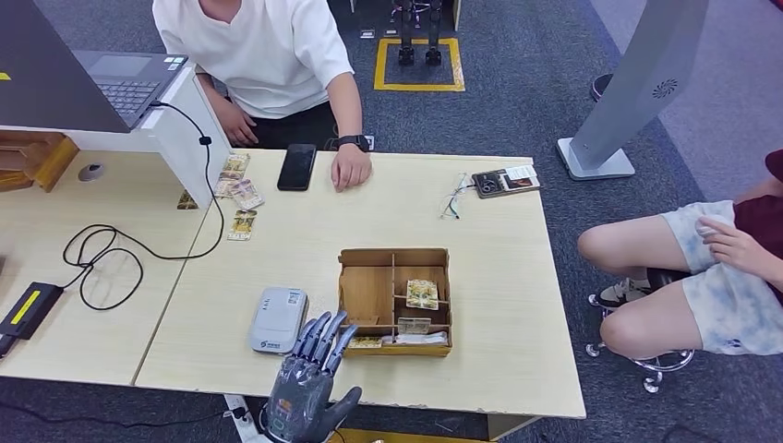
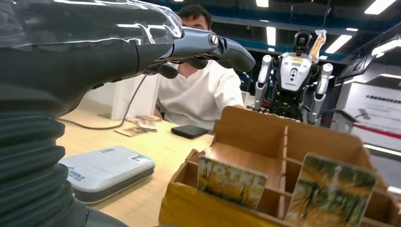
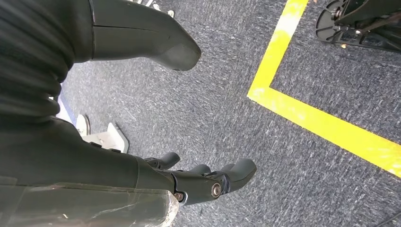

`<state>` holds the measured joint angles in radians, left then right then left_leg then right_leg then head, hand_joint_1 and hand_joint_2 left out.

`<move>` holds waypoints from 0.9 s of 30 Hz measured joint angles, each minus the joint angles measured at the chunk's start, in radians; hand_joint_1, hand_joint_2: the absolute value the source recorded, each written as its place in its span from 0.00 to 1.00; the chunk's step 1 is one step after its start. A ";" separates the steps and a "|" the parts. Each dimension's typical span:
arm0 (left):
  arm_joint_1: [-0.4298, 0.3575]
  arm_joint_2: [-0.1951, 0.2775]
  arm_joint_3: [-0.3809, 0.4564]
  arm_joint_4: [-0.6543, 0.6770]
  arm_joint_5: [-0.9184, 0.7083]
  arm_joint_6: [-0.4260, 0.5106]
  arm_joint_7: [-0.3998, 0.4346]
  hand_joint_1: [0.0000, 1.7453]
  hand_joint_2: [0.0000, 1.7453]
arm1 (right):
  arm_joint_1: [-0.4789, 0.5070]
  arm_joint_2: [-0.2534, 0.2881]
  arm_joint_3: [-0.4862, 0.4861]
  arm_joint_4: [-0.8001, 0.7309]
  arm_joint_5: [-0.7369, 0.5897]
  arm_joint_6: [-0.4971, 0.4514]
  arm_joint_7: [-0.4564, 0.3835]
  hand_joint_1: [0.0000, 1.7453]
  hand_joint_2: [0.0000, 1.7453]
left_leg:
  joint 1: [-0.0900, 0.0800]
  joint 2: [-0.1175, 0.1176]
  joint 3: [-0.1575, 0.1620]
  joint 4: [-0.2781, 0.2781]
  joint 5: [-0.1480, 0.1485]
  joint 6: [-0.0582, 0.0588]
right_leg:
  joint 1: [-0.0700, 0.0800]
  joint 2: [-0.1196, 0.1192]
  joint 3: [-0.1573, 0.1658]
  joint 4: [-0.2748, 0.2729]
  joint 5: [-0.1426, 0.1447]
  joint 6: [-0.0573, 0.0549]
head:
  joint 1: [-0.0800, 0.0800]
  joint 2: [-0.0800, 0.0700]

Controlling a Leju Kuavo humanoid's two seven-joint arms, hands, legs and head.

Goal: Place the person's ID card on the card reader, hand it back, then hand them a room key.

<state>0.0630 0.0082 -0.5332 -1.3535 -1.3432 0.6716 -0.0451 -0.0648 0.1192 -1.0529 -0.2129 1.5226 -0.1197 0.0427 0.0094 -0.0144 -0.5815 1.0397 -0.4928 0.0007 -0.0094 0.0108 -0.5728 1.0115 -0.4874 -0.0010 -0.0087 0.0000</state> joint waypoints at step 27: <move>-0.120 0.032 -0.146 0.123 -0.207 -0.028 0.386 0.00 1.00 | -0.003 -0.002 0.000 0.000 -0.003 0.004 0.008 0.00 1.00 | 0.000 0.000 0.000 0.000 0.000 0.000 | 0.000 0.000 0.000 0.000 0.000 0.000 | 0.000 0.000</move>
<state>-0.0575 0.0401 -0.6795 -1.2310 -1.5507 0.6438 0.3413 -0.0674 0.1171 -1.0529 -0.2129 1.5193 -0.1159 0.0505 0.0094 -0.0142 -0.5813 1.0398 -0.4927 0.0006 -0.0094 0.0110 -0.5728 1.0116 -0.4873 -0.0011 -0.0088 0.0000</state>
